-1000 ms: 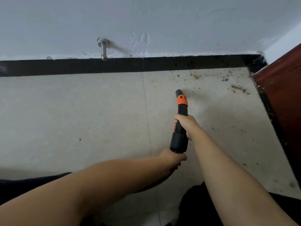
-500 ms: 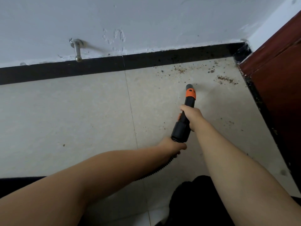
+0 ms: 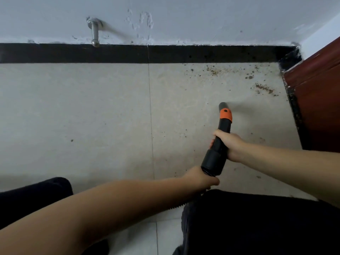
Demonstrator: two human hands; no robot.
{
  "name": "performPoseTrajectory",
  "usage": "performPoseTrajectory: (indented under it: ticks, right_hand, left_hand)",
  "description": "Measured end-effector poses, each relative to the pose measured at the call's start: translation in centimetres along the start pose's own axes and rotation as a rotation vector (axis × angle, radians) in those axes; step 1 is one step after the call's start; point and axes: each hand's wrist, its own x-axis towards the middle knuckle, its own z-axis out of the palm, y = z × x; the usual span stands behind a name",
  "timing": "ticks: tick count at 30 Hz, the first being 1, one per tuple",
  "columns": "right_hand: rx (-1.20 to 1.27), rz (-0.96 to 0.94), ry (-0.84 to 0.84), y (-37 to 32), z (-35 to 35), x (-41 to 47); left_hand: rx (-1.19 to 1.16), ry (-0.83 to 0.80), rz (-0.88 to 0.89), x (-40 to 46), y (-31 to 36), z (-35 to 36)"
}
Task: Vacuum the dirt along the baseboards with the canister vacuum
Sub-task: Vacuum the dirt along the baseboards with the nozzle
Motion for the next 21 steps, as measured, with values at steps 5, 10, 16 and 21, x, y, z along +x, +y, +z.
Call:
performPoseTrajectory:
  ticks: [5,10,16,21]
  right_hand:
    - [0.005,-0.124,-0.047,4.5,2.7,-0.3]
    - [-0.044,-0.194,-0.187,7.2,4.7,-1.1]
    - [0.025,-0.208,-0.124,7.1,3.5,-1.0]
    - [0.123,-0.191,-0.101,2.5,3.2,0.4]
  left_hand:
    - [0.001,0.086,0.000,-1.1,-4.4,-0.8]
    - [0.062,0.141,-0.024,-2.5,-7.2,-1.5]
    - [0.134,0.114,-0.012,-2.0,-6.6,-1.4]
    - [0.101,0.149,0.029,0.3,-2.6,-2.1]
